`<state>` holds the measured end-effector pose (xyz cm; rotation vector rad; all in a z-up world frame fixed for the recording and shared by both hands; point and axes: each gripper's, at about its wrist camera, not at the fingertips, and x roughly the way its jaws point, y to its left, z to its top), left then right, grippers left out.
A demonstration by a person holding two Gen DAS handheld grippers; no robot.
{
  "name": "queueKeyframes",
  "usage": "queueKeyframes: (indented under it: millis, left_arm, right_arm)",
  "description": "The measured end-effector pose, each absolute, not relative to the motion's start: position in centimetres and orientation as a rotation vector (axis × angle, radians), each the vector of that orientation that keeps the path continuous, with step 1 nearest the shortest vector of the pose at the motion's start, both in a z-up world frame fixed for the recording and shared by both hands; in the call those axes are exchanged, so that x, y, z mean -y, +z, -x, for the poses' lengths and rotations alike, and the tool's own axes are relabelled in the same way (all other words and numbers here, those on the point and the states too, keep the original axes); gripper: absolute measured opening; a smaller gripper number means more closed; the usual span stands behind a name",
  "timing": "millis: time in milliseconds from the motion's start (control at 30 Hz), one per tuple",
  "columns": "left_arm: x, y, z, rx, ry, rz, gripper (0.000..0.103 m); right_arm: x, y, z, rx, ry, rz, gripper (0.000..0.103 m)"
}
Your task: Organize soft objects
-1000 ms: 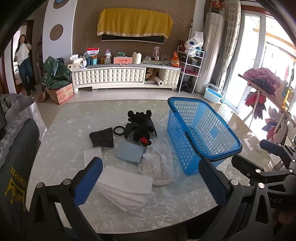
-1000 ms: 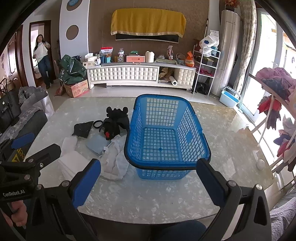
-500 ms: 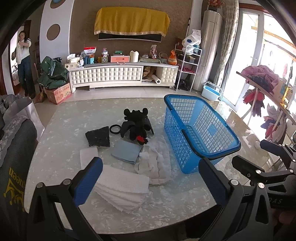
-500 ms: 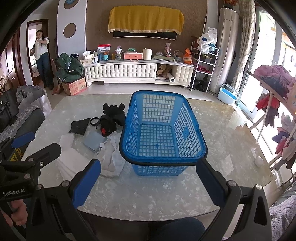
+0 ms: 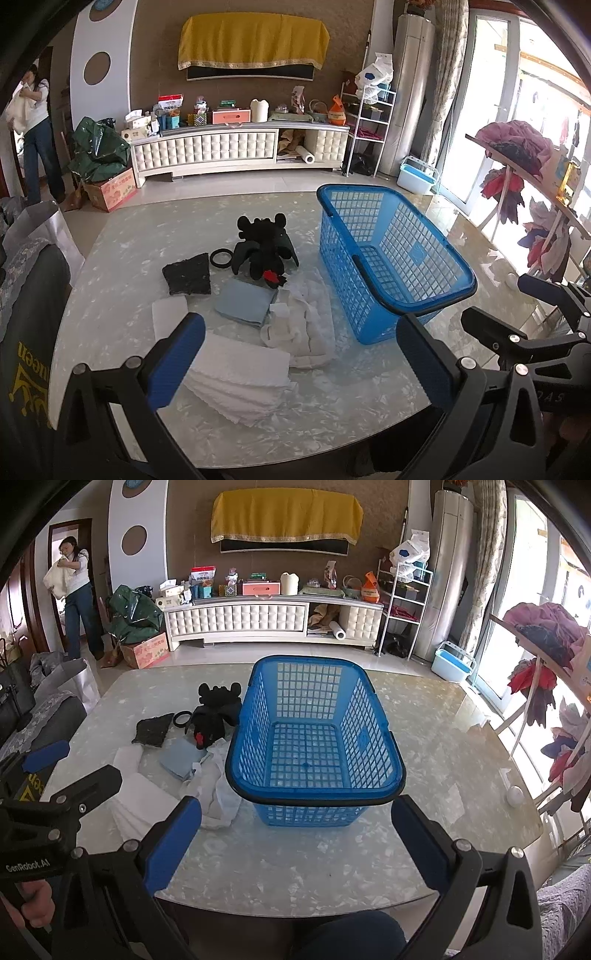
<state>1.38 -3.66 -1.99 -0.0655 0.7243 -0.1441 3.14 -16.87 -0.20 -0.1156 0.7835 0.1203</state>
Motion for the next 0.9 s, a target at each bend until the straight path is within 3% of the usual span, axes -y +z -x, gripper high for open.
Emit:
queueKeyframes:
  millis: [500, 900]
  left_arm:
    - [3.8, -2.6, -3.2, -0.772, -0.16, 0.051, 0.103]
    - [-1.6, -4.3, -5.4, -0.868, -0.115, 0.087, 0.103]
  right_arm:
    - [16.8, -0.2, -4.5, -0.78, 0.153, 0.144, 0.103]
    - [13.1, -0.4, -8.3, -0.826, 0.278, 0.207, 0.103]
